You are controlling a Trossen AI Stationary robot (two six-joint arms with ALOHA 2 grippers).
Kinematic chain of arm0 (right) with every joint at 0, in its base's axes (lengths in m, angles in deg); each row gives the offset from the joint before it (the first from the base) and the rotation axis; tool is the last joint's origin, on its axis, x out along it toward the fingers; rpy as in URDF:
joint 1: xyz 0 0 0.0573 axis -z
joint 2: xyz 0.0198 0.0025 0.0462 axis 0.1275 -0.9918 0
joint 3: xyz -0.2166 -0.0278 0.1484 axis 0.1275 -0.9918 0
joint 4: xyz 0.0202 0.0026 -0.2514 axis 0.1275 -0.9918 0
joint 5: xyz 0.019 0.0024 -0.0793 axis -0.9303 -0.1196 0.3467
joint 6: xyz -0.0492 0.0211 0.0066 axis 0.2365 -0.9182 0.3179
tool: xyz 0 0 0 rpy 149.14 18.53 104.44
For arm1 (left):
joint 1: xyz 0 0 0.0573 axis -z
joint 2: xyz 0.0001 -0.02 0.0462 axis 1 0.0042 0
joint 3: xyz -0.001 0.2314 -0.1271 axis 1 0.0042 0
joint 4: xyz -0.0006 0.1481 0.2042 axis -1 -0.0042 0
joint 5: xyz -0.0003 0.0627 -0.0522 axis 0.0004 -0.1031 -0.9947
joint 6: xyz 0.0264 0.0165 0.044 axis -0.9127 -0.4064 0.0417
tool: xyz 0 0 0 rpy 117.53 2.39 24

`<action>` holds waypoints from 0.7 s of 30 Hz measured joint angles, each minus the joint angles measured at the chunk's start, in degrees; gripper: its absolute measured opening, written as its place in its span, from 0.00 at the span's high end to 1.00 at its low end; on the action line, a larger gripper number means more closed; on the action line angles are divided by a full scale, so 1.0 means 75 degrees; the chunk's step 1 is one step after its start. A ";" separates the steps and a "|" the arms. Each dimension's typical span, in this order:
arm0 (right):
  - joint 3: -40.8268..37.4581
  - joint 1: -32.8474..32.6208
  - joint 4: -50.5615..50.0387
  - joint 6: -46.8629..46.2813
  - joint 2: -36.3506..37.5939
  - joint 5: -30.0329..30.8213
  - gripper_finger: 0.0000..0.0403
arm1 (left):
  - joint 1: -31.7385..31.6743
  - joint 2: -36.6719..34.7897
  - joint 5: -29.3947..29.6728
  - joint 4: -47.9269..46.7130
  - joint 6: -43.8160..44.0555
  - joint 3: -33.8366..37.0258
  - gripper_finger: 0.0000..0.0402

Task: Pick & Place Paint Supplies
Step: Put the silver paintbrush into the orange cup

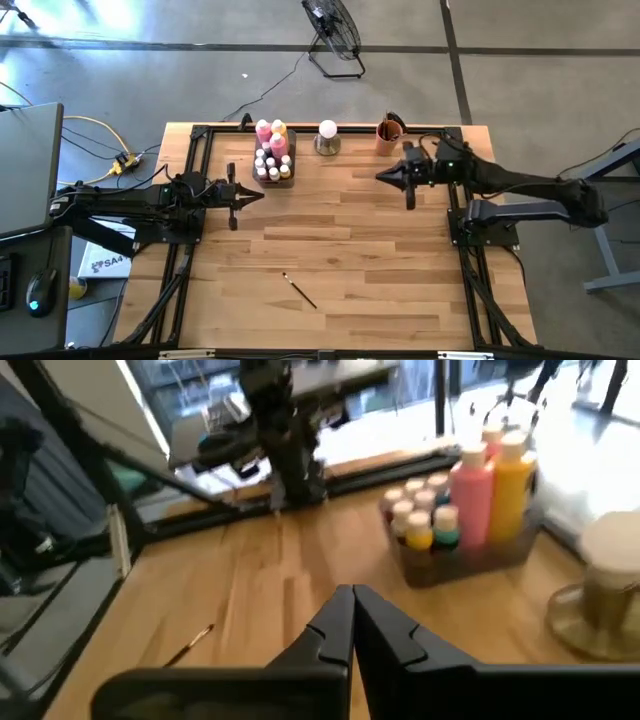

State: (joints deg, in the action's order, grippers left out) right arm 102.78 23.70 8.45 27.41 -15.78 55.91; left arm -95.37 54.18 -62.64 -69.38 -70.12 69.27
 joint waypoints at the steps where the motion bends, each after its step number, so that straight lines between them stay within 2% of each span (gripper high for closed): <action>1: -0.0120 0.0132 0.0188 0.0069 0.0095 -0.0096 1.00 | 0.0000 -0.0001 0.0000 0.0000 0.0001 0.0000 0.97; 5: -0.0510 0.0545 0.0679 0.0428 0.0585 -0.0181 1.00 | 0.0000 0.0000 0.0000 -0.0006 0.0006 0.0000 0.97; 11: -0.1083 0.0908 0.0619 0.0596 0.1202 -0.0563 1.00 | 0.0000 0.0000 0.0000 -0.0015 0.0006 0.0000 0.97; 18: -0.1783 0.0897 0.0747 -0.0030 0.1409 -0.0729 1.00 | 0.0000 0.0000 0.0000 -0.0017 0.0006 0.0000 0.97; 21: -0.2067 0.0834 0.1374 -0.0251 0.1415 -0.0703 1.00 | 0.0000 0.0000 0.0000 -0.0017 0.0009 0.0000 0.97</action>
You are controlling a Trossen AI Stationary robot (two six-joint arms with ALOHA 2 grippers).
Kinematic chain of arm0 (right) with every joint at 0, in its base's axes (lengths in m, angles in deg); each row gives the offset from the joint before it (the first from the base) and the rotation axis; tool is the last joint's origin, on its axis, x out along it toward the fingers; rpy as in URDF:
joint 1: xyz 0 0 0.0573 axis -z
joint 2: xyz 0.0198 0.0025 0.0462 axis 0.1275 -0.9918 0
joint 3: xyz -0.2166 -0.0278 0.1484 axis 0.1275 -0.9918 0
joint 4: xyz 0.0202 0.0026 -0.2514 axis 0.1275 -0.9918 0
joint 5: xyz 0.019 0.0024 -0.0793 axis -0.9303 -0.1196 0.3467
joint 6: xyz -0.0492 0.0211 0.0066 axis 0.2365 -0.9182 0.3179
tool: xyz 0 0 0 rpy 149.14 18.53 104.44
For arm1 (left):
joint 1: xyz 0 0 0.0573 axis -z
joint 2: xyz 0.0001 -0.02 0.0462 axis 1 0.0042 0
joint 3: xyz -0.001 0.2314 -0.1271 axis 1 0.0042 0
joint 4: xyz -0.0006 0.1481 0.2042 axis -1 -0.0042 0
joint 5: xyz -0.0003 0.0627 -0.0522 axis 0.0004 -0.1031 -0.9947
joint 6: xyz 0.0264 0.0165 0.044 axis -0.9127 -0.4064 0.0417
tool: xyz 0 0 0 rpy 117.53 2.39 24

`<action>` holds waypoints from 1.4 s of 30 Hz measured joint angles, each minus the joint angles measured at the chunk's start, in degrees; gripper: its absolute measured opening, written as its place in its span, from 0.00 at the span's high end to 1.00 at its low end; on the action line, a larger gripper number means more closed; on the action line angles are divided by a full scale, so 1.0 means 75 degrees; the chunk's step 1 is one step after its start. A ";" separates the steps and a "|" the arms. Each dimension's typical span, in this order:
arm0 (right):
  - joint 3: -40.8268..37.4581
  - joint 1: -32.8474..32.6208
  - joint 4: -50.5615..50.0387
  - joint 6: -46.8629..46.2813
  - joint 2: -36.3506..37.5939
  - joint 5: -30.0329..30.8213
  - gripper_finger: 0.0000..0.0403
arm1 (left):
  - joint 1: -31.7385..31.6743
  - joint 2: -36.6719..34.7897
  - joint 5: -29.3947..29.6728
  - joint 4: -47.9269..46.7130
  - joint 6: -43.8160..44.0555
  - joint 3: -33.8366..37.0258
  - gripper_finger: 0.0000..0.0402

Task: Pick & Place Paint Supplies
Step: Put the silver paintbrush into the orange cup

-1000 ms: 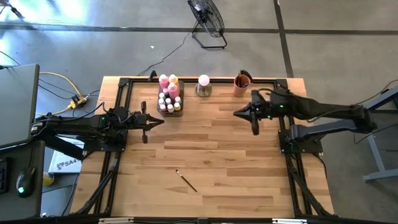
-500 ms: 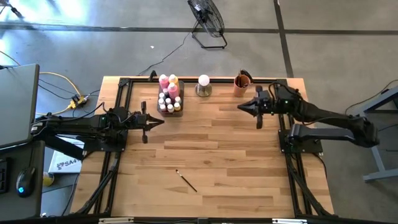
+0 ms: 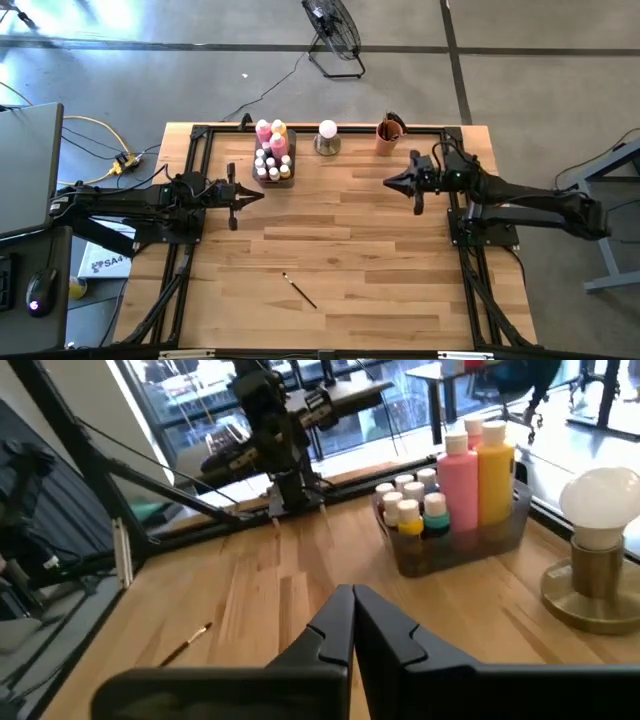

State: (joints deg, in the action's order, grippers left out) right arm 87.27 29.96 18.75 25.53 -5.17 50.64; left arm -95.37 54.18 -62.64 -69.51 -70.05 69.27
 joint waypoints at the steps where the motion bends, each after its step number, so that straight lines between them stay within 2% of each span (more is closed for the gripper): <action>1: -0.0104 -0.0025 0.0232 -0.0023 -0.0001 0.0001 1.00 | 0.0000 -0.0003 0.0000 0.0000 0.0000 0.0000 0.97; 7: -0.0541 -0.0221 0.1594 -0.0172 0.0000 0.0000 1.00 | 0.0000 -0.0001 -0.0002 0.0009 -0.0001 0.0000 0.97; 11: -0.0703 -0.0341 0.1989 -0.0661 -0.0007 0.0019 1.00 | 0.0000 0.0000 0.0000 0.0318 -0.0125 -0.0006 0.97; 19: -0.0753 -0.0725 0.1991 -0.0742 -0.0010 0.0440 1.00 | 0.0000 0.0011 -0.0028 0.0449 -0.0154 -0.0012 0.97; 23: -0.0753 -0.0720 0.1990 -0.0743 -0.0015 0.0449 1.00 | -0.0003 0.0143 -0.0580 0.0446 -0.0347 -0.0012 0.97; 25: -0.0753 -0.0720 0.1988 -0.0743 -0.0015 0.0448 1.00 | 0.0000 0.0310 -0.0795 0.0436 -0.0511 -0.0035 0.97; 35: -0.0750 -0.0720 0.1980 -0.0743 -0.0015 0.0473 1.00 | -0.0001 0.1862 -0.0856 0.0211 -0.1429 -0.1083 0.97; 42: -0.0747 -0.0720 0.1930 -0.0753 -0.0020 0.0475 1.00 | -0.0003 0.2834 -0.2214 0.0152 -0.1492 -0.1470 0.97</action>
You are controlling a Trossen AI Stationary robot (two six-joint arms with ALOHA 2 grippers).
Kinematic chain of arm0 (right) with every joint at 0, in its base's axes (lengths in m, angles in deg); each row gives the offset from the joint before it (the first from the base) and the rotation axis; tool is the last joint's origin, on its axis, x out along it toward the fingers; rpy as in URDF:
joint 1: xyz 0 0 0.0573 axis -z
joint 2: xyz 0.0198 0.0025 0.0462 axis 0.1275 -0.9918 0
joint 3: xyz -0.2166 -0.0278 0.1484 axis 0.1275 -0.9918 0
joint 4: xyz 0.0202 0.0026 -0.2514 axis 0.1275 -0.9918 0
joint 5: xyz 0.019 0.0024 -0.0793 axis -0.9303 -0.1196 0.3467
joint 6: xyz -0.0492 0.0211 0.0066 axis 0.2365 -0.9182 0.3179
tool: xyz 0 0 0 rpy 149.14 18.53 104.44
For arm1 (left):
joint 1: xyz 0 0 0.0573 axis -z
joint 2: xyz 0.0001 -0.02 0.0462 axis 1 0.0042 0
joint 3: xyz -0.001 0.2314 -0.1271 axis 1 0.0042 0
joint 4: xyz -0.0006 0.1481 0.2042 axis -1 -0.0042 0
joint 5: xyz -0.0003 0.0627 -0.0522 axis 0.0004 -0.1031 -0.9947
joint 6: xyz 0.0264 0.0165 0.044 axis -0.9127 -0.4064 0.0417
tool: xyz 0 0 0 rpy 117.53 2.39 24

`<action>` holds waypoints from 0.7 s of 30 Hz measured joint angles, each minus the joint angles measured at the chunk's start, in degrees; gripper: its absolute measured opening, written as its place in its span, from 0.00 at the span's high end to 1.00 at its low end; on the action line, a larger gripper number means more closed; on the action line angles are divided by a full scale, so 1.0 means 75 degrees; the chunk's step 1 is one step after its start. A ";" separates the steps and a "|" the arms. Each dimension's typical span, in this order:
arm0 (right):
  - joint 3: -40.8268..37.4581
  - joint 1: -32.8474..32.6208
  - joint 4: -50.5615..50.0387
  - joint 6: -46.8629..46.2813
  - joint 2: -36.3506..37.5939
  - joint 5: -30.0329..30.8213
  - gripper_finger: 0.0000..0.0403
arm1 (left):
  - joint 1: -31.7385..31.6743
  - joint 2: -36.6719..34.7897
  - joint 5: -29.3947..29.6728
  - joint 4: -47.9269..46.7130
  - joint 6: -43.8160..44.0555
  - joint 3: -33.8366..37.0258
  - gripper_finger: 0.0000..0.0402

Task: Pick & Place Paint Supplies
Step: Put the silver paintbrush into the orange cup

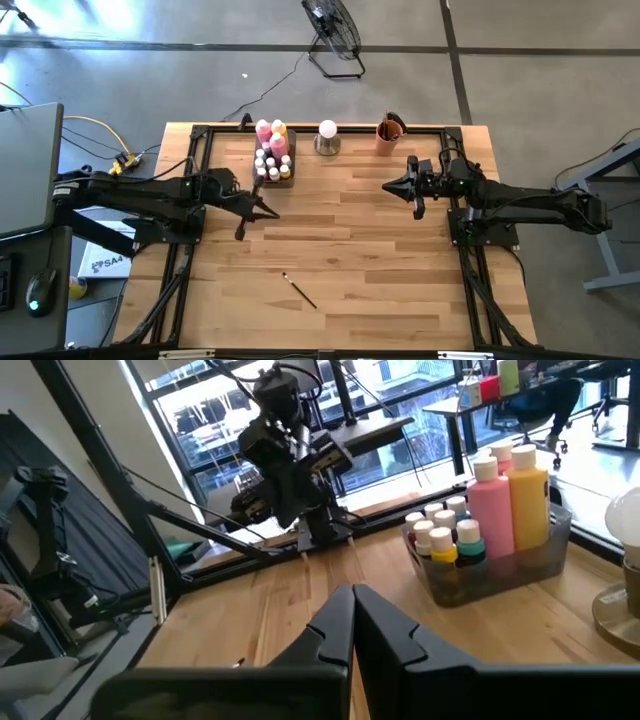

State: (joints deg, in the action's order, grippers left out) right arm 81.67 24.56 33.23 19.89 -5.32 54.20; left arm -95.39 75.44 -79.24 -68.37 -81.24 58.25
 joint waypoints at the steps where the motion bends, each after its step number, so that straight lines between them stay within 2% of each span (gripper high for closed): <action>1: 0.0000 0.0000 -0.0043 -0.0034 0.0000 0.0000 1.00 | 0.0000 0.0125 -0.0219 0.0000 0.0003 -0.0013 0.97; 4: 0.0002 0.0000 -0.0156 -0.0077 0.0000 0.0000 1.00 | 0.0003 0.0486 -0.0574 0.0001 0.0047 -0.0016 0.97; 10: 0.0003 0.0000 -0.0233 -0.0084 -0.0003 0.0358 1.00 | 0.0003 0.1082 -0.0137 0.0531 0.0051 -0.0016 0.97; 15: 0.0003 0.0000 -0.0233 -0.0132 -0.0003 0.0373 1.00 | 0.0003 0.1298 -0.0508 0.1162 -0.0004 -0.0048 0.97; 18: 0.0003 0.0000 -0.0233 -0.0292 -0.0003 0.0373 1.00 | 0.0032 0.1300 -0.0876 0.0708 -0.0117 -0.0240 0.97; 21: 0.0003 0.0000 -0.0233 -0.0420 -0.0003 0.0373 1.00 | 0.0354 0.1304 -0.0798 0.0137 -0.0133 -0.0522 0.97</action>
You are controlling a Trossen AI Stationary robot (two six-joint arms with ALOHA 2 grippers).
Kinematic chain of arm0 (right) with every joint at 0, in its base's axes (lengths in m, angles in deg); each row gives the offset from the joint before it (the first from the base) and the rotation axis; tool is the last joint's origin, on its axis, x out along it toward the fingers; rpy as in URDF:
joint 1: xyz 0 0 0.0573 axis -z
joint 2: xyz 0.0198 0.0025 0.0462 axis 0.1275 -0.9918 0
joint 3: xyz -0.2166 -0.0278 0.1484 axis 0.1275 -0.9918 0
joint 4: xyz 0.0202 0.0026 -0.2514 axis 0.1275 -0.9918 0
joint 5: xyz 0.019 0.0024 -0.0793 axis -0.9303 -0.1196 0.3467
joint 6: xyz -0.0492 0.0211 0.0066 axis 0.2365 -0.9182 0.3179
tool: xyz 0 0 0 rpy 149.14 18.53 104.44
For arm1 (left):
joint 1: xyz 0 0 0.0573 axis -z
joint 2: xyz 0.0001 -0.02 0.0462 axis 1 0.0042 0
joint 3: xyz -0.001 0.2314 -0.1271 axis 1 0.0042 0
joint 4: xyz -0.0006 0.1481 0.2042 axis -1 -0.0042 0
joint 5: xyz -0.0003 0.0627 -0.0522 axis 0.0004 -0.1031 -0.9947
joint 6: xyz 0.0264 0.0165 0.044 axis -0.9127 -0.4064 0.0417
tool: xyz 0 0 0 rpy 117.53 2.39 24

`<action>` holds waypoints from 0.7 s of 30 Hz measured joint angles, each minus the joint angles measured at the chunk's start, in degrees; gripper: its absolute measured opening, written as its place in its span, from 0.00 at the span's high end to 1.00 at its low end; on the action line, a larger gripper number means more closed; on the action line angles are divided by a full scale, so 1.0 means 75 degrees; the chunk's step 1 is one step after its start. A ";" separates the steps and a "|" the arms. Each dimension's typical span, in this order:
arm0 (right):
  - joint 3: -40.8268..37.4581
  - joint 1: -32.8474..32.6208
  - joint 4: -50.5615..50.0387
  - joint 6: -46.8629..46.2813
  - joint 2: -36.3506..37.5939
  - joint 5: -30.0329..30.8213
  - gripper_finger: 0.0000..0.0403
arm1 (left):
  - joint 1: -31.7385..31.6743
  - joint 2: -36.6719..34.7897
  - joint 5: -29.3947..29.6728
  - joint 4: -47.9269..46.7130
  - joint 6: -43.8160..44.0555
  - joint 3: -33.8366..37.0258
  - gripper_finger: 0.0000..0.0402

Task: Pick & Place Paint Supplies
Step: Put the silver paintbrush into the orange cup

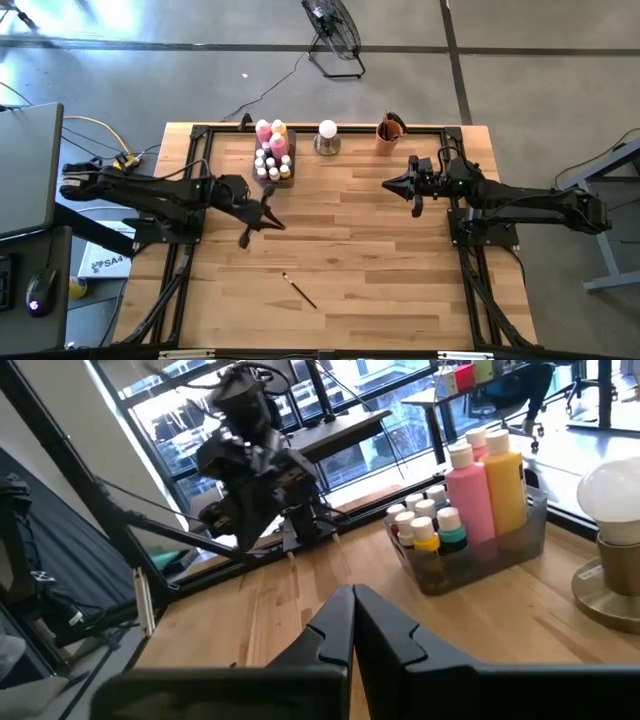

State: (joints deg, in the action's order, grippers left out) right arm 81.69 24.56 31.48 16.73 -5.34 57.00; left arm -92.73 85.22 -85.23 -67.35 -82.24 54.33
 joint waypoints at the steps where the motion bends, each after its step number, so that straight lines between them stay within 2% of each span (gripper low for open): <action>1: 0.0000 0.0000 0.0000 -0.0006 0.0000 0.0016 1.00 | 0.0155 0.0000 0.0159 -0.0132 -0.0012 -0.0078 0.97; 9: 0.0002 0.0000 0.0000 0.0016 0.0001 0.0145 1.00 | 0.1379 0.0000 0.1793 -0.0492 -0.0215 -0.0193 0.97; 15: 0.0003 0.0000 -0.0061 0.0019 0.0000 0.0143 1.00 | 0.1879 0.0163 0.1945 -0.1049 0.0150 -0.0190 0.97; 21: 0.0003 0.0000 -0.0061 0.0022 0.0000 0.0143 1.00 | 0.2259 0.0808 0.2285 -0.0912 0.0398 -0.0181 0.97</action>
State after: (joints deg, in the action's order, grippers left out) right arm 81.71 24.56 31.02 16.90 -5.34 58.07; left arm -75.79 91.28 -68.09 -74.19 -79.25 52.97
